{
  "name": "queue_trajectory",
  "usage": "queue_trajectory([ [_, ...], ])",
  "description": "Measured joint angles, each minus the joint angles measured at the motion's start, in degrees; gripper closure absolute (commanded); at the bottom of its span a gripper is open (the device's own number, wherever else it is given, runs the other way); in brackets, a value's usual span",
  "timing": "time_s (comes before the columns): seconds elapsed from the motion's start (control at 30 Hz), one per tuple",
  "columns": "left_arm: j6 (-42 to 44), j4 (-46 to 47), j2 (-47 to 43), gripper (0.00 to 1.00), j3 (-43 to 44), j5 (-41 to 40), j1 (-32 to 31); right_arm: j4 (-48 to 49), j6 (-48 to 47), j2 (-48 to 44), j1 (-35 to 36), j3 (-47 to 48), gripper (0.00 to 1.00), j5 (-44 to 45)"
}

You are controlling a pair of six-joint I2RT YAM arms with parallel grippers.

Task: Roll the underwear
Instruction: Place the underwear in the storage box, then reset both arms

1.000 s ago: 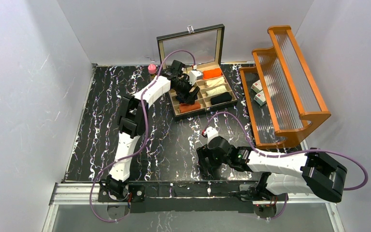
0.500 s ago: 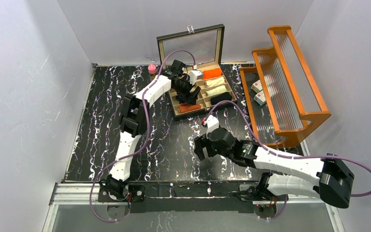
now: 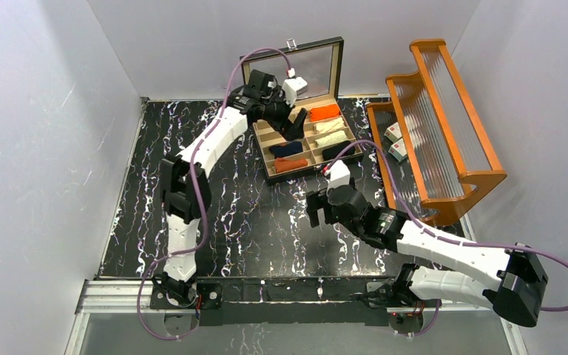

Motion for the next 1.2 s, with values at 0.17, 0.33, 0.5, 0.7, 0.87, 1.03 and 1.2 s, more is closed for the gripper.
queue_trajectory([
  [0.17, -5.72, 7.89, -14.3, 0.02, -11.11, -2.47, -0.02, -0.78, -0.46, 1.01, -8.6, 3.86, 0.01, -2.95],
  [0.33, -12.38, 15.85, -32.4, 0.02, -26.43, -11.05, 0.29, -4.54, -1.62, 7.4, -18.62, 13.72, 0.01, -11.07],
  [0.5, -20.79, 16.42, -46.62, 0.02, -37.24, -21.06, 4.59, -10.21, -2.63, 16.49, -22.81, 27.89, 0.01, -17.01],
  [0.7, -31.59, 10.21, -54.66, 0.02, -48.5, -30.51, 17.91, -13.46, -2.67, 22.0, -30.53, 36.39, 0.01, -22.38],
  [0.87, -37.32, 0.78, -55.47, 0.02, -50.52, -35.62, 29.81, -15.15, -2.83, 25.26, -36.41, 39.67, 0.01, -25.43],
  [1.03, -40.89, -4.55, -61.66, 0.02, -54.08, -38.87, 30.58, -17.01, -1.73, 25.46, -36.47, 39.69, 0.01, -22.87],
  [1.2, -42.48, -6.84, -66.88, 0.02, -53.91, -39.62, 30.51, -17.98, 0.7, 24.27, -36.27, 37.97, 0.01, -19.48],
])
